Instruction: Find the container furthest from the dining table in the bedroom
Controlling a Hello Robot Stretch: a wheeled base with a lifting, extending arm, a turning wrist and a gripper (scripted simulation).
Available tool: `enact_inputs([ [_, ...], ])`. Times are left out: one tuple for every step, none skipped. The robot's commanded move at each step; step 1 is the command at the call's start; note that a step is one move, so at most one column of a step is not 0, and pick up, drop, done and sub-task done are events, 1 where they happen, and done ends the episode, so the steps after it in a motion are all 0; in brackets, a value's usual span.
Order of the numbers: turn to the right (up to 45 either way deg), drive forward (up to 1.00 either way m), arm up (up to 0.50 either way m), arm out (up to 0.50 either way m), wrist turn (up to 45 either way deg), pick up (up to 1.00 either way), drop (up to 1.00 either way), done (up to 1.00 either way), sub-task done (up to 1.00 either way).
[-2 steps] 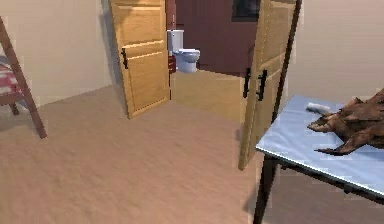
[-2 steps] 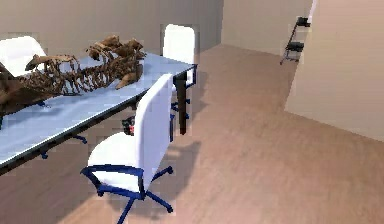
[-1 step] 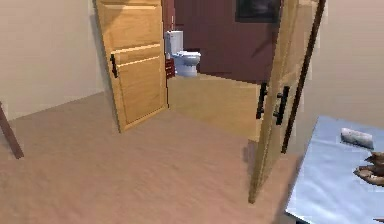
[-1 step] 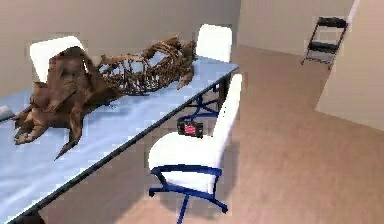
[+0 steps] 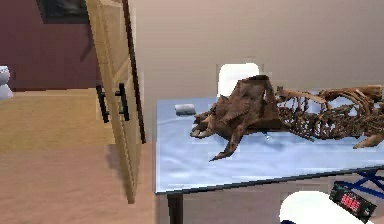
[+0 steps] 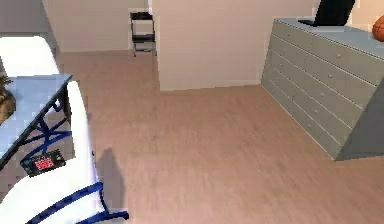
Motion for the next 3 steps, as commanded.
enact_inputs([
  [15.0, 0.00, 0.00, 0.00, 0.0, 0.00, 0.00, 0.00, 0.00],
  [-45.0, 0.00, 0.00, 0.00, 0.0, 0.00, 0.00, 0.00, 0.00],
  [-21.0, 0.00, 0.00, 0.00, 0.0, 0.00, 0.00, 0.00, 0.00],
])
